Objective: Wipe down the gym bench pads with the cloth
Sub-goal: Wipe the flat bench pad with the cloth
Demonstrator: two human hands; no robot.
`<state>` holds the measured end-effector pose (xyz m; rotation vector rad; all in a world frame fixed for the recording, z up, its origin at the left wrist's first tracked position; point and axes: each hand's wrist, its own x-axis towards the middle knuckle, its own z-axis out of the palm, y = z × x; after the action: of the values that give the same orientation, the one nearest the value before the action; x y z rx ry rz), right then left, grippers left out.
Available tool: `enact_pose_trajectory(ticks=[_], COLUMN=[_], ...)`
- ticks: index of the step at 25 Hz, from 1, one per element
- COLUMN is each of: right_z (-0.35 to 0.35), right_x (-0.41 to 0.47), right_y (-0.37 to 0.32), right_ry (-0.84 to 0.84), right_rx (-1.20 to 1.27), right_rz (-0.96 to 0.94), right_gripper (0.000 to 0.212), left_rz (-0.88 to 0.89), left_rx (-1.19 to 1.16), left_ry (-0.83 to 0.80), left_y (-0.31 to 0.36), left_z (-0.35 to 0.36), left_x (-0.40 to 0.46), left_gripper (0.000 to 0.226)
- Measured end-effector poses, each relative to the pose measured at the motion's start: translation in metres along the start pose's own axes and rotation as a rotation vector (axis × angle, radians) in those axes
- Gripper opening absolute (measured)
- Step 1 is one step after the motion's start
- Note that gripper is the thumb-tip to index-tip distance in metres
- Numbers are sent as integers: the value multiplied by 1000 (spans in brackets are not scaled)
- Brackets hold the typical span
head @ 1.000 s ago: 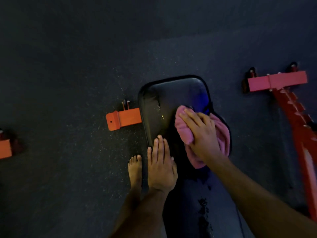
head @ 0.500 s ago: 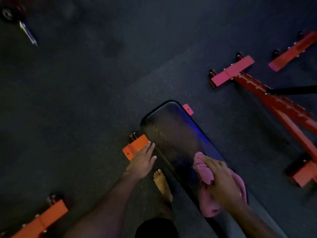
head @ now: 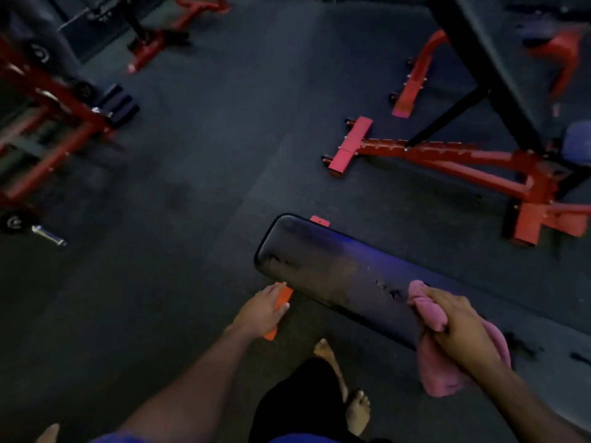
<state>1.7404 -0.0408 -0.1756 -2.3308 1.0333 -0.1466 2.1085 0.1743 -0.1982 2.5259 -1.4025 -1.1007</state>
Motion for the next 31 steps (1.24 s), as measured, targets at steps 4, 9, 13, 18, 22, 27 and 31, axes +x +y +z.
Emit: enact_pose_trajectory(ticks=[4, 9, 13, 18, 22, 27, 31], right_z=[11, 48, 90, 128, 143, 170, 208], right_x=[-111, -133, -104, -66, -70, -73, -42], right_y=[-23, -95, -158, -220, -249, -237, -236], right_ry=[127, 191, 166, 148, 206, 224, 224], right_rx=[54, 162, 142, 107, 143, 158, 180], right_rz=[156, 183, 151, 157, 246, 404, 530], right_gripper=[37, 33, 30, 45, 47, 49, 54], left_rz=[86, 194, 249, 240, 288, 360, 470], left_rx=[99, 143, 175, 215, 292, 395, 524], left_ry=[-47, -59, -93, -139, -203, -243, -267], left_y=[3, -24, -87, -148, -165, -158, -156], left_z=[-12, -41, -66, -93, -112, -140, -170], left_x=[-27, -48, -61, -66, -54, -23, 14], left_gripper=[62, 62, 64, 64, 63, 64, 64])
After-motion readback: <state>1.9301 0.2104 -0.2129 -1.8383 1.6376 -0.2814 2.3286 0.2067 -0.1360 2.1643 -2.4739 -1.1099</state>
